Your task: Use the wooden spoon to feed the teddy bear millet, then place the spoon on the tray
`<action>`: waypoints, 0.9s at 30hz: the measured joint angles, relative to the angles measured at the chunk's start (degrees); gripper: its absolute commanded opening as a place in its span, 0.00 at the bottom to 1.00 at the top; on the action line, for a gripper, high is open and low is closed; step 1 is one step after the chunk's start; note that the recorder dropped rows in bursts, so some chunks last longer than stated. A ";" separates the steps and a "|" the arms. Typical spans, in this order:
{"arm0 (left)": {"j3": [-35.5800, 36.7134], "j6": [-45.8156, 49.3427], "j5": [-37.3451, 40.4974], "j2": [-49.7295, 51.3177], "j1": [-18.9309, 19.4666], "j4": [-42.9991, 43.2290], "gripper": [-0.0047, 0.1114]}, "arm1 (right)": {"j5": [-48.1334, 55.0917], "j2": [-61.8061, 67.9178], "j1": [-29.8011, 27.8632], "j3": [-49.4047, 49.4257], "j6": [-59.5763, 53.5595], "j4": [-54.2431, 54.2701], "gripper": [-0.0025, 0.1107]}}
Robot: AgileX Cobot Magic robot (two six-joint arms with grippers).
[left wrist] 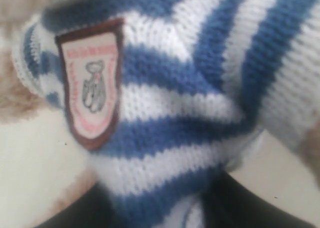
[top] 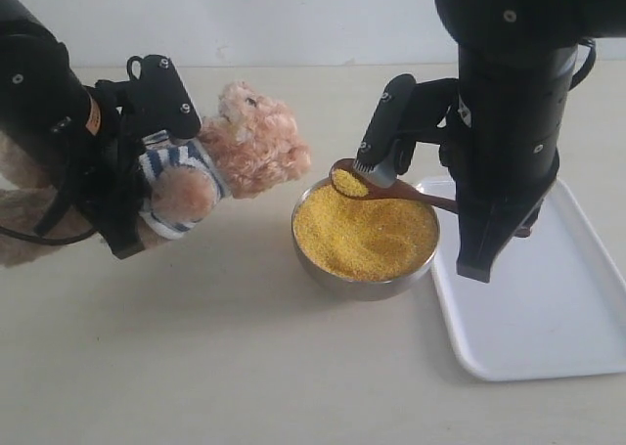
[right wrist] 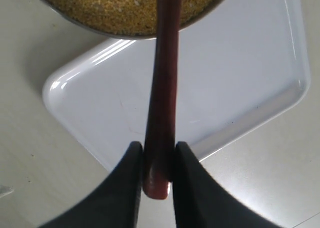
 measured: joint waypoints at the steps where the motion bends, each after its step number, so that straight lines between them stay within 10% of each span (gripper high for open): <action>1: 0.00 0.00 0.00 0.14 -0.24 0.00 0.07 | 0.00 0.00 0.00 0.00 0.00 0.00 0.02; 27: -3.13 -0.24 0.61 1.82 -5.72 1.80 0.07 | 0.02 -2.00 -5.32 -4.59 -1.86 3.36 0.02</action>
